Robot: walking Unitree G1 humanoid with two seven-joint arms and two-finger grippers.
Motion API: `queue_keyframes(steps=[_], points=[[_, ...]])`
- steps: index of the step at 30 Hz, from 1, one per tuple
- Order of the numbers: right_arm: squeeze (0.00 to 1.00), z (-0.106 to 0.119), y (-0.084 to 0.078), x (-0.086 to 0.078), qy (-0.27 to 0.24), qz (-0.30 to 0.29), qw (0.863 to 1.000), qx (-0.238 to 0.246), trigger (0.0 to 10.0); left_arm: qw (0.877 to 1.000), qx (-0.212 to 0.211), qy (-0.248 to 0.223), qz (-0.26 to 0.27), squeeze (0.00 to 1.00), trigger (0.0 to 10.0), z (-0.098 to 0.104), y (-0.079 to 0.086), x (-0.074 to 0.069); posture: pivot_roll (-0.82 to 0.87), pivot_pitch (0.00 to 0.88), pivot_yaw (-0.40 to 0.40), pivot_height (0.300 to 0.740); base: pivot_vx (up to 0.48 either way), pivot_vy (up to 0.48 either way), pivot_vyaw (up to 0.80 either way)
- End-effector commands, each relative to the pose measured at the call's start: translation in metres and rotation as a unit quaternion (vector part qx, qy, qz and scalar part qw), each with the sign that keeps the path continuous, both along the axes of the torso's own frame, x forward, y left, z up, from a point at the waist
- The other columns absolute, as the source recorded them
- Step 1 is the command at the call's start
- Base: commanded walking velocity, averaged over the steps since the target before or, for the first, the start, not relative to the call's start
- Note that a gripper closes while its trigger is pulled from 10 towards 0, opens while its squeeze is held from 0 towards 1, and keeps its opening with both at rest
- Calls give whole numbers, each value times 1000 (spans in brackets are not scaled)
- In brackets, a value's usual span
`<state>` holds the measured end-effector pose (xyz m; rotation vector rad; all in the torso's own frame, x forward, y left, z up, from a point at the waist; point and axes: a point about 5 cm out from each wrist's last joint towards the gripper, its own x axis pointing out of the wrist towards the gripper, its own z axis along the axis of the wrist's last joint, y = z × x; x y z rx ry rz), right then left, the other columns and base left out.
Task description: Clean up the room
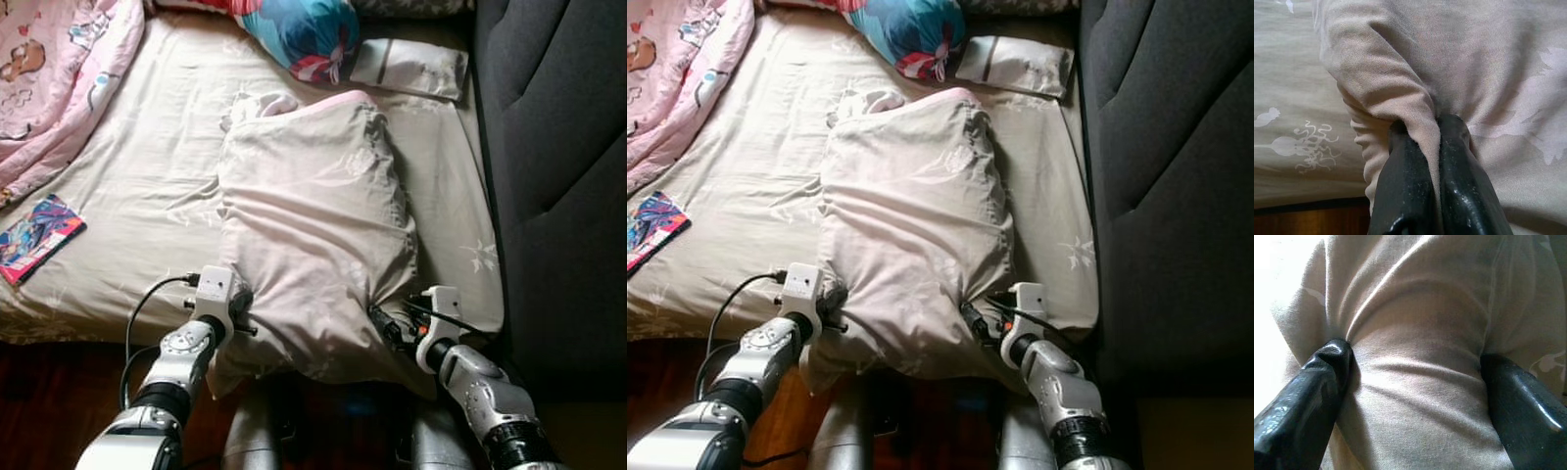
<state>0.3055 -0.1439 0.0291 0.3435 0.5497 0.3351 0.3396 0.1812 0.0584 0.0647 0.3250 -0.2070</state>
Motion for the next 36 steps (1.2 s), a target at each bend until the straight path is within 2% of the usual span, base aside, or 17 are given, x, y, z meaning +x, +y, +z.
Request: queue_keyframes(steps=[1, 21, 22, 23, 24, 28, 36], points=[[0, -37, 24, -27, 87, 24, 996, 12, 10000, 1000, 7, 16, 0, 0, 10000, -9, 6, -8, -20, 389, 152, 647, 0, 0, 0], [0, -45, 47, -24, 91, -4, 995, 29, 10000, 1000, 19, 9, 7, 0, 10000, -5, 23, -15, 74, 405, 184, 647, 0, 0, 0], [0, -45, 50, -24, 91, -2, 995, 31, 7098, 1000, 20, 8, 7, 0, 10000, -4, 24, -15, 78, 406, 187, 647, 0, 0, 0], [0, -45, 51, -24, 91, 0, 995, 33, 7098, 1000, 20, 7, 7, 0, 10000, -3, 24, -15, 78, 406, 188, 647, 0, 0, 0], [0, -44, 52, -24, 90, 0, 995, 34, 0, 1000, 20, 7, 7, 0, 10000, -3, 24, -15, 78, 405, 188, 647, 0, 0, 0], [0, -41, 57, -22, 80, 11, 996, 42, 0, 1000, 20, 5, 5, 0, 10000, -2, 23, -14, 77, 406, 190, 647, 0, 0, 0], [0, -42, 53, -22, 77, 8, 996, 42, 0, 1000, 19, 9, 3, 0, 10000, -2, 20, -14, 68, 404, 191, 647, 0, 0, 0]])
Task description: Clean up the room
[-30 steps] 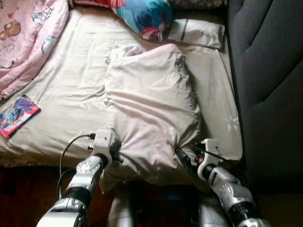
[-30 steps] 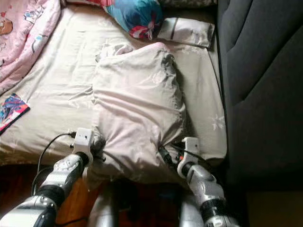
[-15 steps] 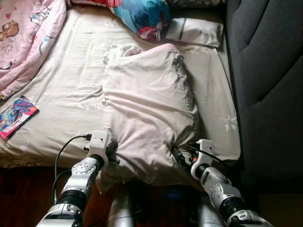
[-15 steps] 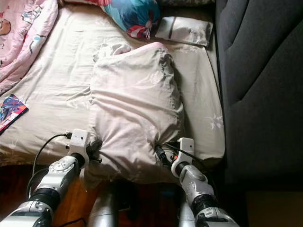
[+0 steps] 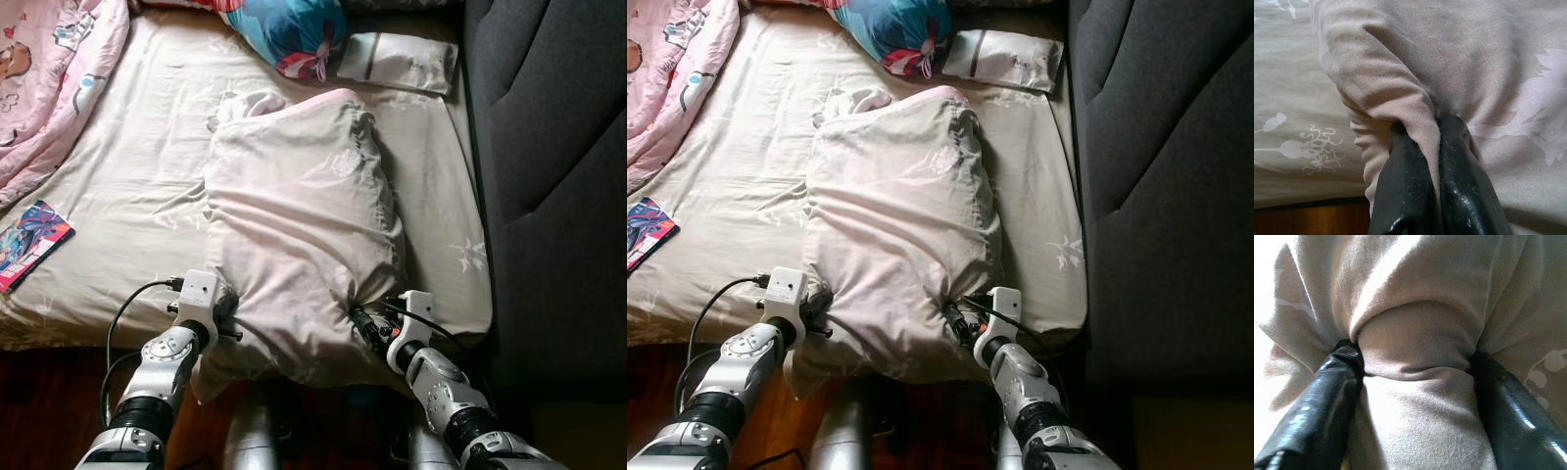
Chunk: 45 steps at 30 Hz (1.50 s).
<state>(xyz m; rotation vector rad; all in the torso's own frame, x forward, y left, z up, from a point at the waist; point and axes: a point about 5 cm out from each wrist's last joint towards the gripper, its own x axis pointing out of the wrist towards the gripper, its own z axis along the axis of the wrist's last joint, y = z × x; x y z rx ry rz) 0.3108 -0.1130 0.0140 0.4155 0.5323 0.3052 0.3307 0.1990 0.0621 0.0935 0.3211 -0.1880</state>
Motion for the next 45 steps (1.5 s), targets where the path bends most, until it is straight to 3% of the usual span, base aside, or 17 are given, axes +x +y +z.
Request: queue_keyframes(steps=[1, 45], points=[[0, -27, 22, -27, 75, 34, 996, 13, 0, 1000, 4, 13, -4, 0, 10000, -6, 2, -6, 68, 404, 191, 647, 0, 0, 0], [0, -19, 17, -18, 60, 32, 998, 12, 0, 1000, -4, 10, -6, 0, 10000, -4, -8, -1, 45, 368, 168, 647, 0, 0, 0]])
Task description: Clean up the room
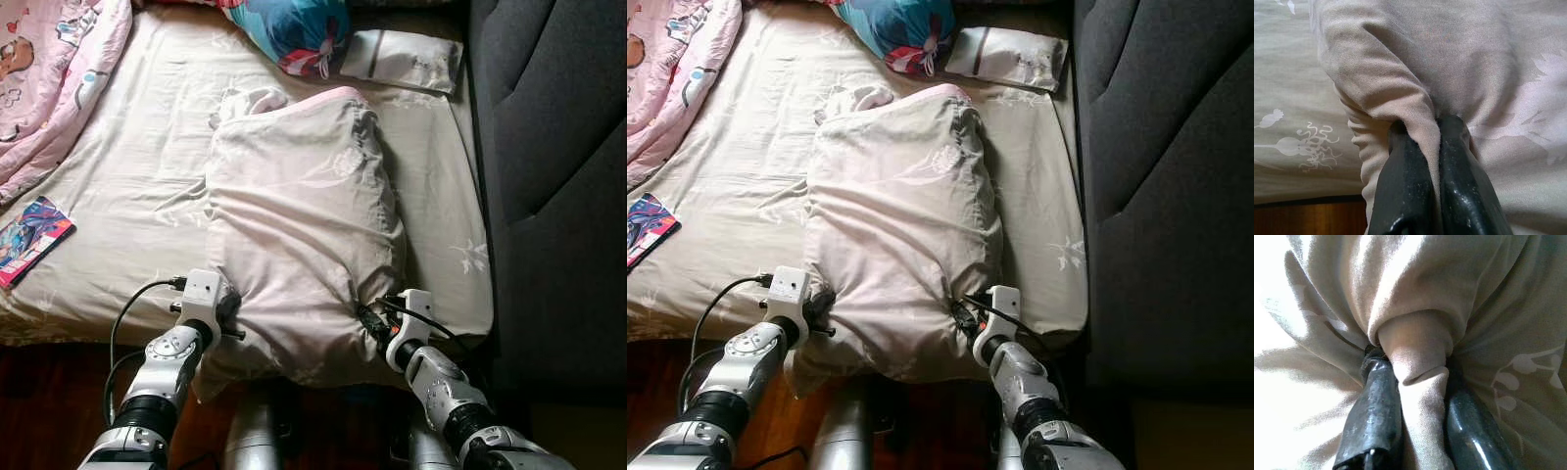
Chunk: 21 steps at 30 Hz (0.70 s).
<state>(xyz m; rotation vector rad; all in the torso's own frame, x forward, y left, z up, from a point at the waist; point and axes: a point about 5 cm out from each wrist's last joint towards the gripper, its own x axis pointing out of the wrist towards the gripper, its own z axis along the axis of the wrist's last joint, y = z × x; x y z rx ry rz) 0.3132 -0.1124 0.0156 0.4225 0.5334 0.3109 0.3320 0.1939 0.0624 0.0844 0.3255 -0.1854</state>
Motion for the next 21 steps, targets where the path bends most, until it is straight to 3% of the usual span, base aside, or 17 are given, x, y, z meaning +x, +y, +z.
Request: queue_keyframes(steps=[1, 16, 18, 19, 20, 21], points=[[0, -20, 17, -20, 57, 31, 998, 8, 0, 1000, -1, 7, -8, 0, 10000, -4, -3, -2, 43, 367, 166, 647, 0, 0, 0], [0, -9, 8, -9, 21, 10, 1000, 7, 0, 1000, -8, 2, 1, 0, 10000, -3, -6, 2, 27, 328, 135, 647, 0, 0, 0], [0, -9, 1, -6, 15, -14, 999, -28, 0, 1000, -11, 1, 2, 0, 10000, -4, -9, 2, 14, 310, 121, 647, 0, 0, 0], [0, -8, -2, -5, 13, -25, 999, -33, 4314, 1000, -12, 1, 2, 0, 10000, -4, -10, 2, 9, 304, 115, 647, 0, 0, 0], [0, -8, -4, -5, 13, -31, 999, -34, 4314, 1000, -13, 1, 2, 0, 10000, -5, -10, 2, 8, 301, 113, 647, 0, 0, 0], [0, -7, -10, -4, 5, -45, 998, -38, 10000, 1000, -15, 1, 2, 0, 10000, -5, -12, 2, 2, 295, 108, 647, 0, 0, 0]])
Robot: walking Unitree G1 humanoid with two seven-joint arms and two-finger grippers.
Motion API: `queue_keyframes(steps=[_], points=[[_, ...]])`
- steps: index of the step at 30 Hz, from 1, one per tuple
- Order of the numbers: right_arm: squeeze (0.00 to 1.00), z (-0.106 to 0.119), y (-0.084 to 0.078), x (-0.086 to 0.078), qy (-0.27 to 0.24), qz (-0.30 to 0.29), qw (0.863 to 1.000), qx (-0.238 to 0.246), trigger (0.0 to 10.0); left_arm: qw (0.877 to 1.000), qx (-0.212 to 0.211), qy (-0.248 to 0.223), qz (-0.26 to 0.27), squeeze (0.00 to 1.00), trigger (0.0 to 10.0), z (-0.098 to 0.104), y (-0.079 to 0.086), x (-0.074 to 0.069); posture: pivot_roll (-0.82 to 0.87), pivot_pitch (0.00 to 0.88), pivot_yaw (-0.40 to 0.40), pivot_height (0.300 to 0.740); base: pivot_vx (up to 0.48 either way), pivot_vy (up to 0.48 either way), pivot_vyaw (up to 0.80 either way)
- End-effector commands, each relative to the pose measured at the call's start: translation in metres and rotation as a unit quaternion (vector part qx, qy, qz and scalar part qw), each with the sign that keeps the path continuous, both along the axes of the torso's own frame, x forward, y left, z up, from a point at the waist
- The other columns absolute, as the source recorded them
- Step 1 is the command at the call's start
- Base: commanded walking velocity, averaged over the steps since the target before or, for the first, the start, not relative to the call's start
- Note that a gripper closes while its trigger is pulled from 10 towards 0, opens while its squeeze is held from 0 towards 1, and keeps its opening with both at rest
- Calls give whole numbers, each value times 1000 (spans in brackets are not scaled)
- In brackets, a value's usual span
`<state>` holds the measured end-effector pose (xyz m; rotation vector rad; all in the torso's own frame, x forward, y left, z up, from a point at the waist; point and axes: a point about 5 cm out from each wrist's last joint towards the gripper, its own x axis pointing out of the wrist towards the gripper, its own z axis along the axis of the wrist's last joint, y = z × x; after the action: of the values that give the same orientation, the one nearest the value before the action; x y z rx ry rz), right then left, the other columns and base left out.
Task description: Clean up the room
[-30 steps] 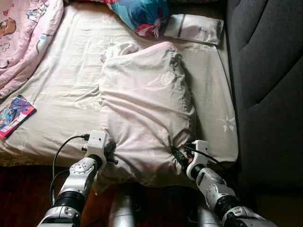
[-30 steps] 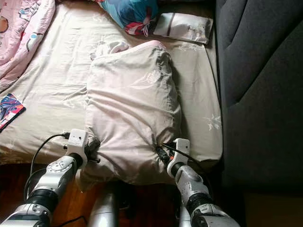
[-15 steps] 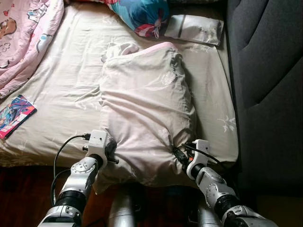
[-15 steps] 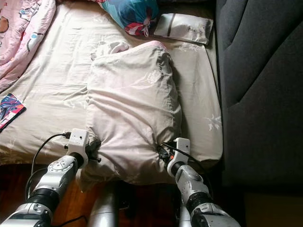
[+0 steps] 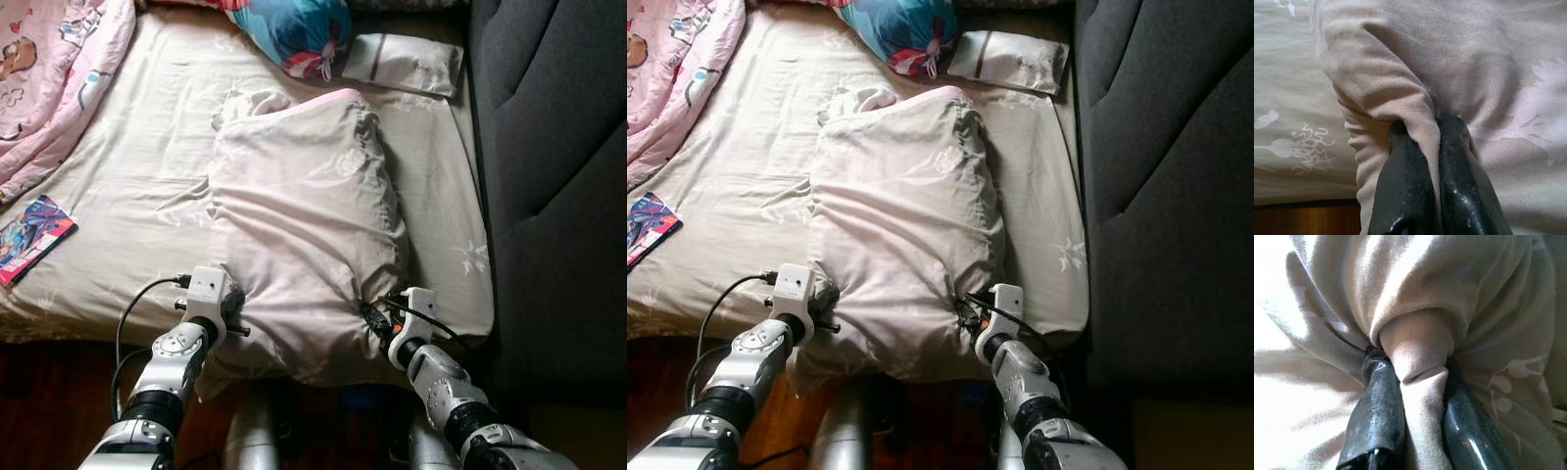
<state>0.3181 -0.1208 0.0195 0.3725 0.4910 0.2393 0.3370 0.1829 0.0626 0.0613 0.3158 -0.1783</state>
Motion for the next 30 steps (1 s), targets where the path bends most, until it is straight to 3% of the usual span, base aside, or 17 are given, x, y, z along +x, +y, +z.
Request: queue_keyframes(steps=[1, 14, 20, 30], points=[[0, -10, -3, -8, 21, -16, 1000, -9, 10000, 1000, -5, 5, -2, 0, 10000, -6, -2, -3, -2, 292, 104, 647, 0, 0, 0], [0, 9, -27, 4, -55, -57, 996, -39, 10000, 1000, -14, 5, -6, 0, 10000, -9, -13, -2, -52, 252, 75, 647, 0, 0, 0], [0, 13, -36, 5, -69, -70, 994, -46, 10000, 1000, -21, -4, -2, 0, 10000, -6, -17, 1, -60, 231, 60, 686, 0, 0, 0], [0, 17, -36, 9, -75, -73, 993, -52, 10000, 1000, -22, -7, 4, 0, 10000, -6, -16, 2, -65, 217, 49, 740, 0, 0, 0]])
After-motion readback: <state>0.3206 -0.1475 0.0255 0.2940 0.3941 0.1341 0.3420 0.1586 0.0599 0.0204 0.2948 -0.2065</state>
